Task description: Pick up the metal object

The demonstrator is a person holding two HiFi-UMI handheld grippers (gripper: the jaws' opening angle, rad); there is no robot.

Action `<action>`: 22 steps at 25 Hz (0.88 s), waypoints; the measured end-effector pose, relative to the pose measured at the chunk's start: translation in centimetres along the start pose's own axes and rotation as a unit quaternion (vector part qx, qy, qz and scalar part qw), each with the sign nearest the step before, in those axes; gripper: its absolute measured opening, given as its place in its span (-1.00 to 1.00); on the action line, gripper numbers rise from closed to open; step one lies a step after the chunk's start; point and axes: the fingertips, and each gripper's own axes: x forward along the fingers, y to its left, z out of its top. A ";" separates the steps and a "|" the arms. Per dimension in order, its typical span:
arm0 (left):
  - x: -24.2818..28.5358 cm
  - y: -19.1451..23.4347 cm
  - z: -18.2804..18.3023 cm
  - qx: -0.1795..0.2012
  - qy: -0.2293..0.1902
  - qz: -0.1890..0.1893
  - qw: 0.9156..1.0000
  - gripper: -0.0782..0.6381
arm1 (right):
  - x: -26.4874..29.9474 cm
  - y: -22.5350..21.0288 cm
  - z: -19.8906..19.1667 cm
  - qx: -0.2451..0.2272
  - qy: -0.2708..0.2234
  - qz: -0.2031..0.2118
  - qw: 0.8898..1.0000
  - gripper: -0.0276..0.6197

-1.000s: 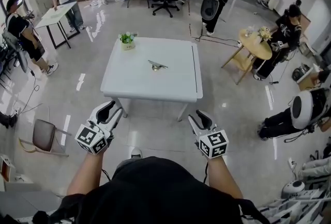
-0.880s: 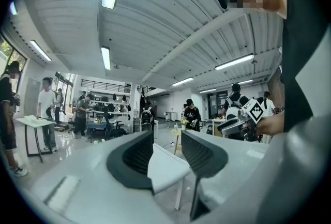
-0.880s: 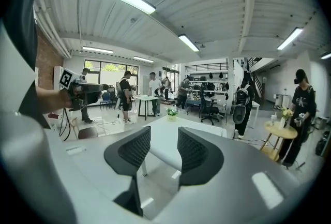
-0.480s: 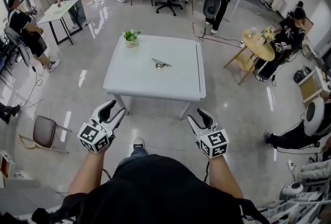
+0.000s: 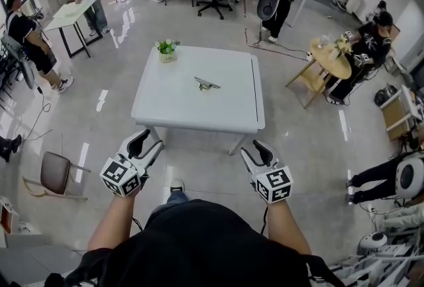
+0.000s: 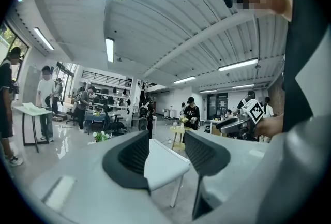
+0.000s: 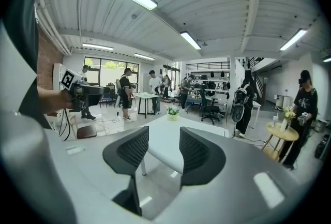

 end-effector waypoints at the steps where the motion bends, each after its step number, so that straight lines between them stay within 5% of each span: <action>1: 0.1 0.4 0.0 0.000 0.000 0.000 1.000 -0.22 | 0.4 0.0 0.0 0.001 0.000 0.000 1.000 -0.31; 22: 5.7 7.5 0.4 -0.018 0.014 -0.045 0.999 -0.20 | 7.6 -1.4 2.1 0.016 0.026 -0.017 0.999 -0.31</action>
